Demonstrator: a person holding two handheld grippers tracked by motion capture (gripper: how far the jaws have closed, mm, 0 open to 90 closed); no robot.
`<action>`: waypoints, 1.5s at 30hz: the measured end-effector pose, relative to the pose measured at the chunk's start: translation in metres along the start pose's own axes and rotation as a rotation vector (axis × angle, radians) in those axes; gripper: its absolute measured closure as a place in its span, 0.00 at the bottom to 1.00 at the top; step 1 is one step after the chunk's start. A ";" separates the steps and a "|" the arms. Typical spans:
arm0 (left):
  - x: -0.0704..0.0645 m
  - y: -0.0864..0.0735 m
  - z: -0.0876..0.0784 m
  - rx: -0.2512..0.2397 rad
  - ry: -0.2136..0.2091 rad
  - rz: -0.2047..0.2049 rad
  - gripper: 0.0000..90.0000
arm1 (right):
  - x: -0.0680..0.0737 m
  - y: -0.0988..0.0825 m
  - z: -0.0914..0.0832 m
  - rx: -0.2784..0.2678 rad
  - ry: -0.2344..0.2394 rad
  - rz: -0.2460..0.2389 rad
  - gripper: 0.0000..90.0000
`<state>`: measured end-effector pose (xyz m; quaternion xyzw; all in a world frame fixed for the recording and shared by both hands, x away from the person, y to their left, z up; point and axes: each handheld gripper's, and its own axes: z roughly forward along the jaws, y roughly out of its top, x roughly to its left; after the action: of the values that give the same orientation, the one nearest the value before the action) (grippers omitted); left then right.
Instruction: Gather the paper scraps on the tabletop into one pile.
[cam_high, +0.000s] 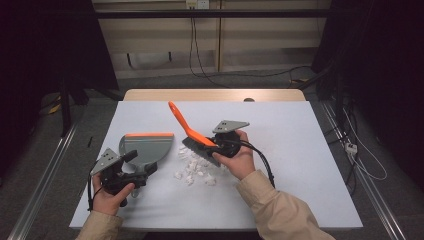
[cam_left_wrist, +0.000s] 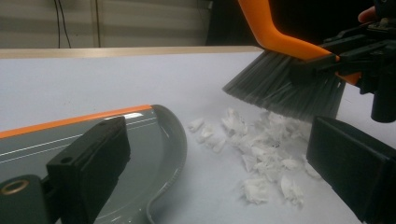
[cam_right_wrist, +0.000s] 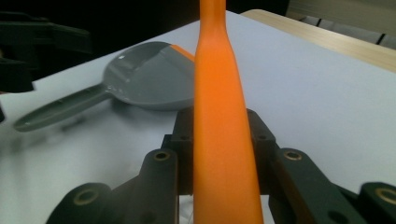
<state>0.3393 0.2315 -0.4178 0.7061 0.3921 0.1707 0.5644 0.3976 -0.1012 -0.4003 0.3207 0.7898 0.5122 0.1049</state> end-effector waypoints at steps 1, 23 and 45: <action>0.000 0.000 0.000 0.000 0.000 0.000 0.06 | 0.004 -0.001 0.001 0.004 0.007 0.007 0.80; 0.002 -0.001 0.000 0.003 0.002 -0.005 0.06 | 0.043 -0.039 0.033 0.098 0.072 0.171 0.80; 0.000 0.000 0.002 0.002 -0.004 -0.003 0.07 | 0.007 -0.032 -0.009 0.028 -0.119 0.184 0.80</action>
<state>0.3410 0.2301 -0.4180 0.7064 0.3920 0.1682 0.5648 0.3754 -0.1122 -0.4234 0.4229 0.7566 0.4887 0.0995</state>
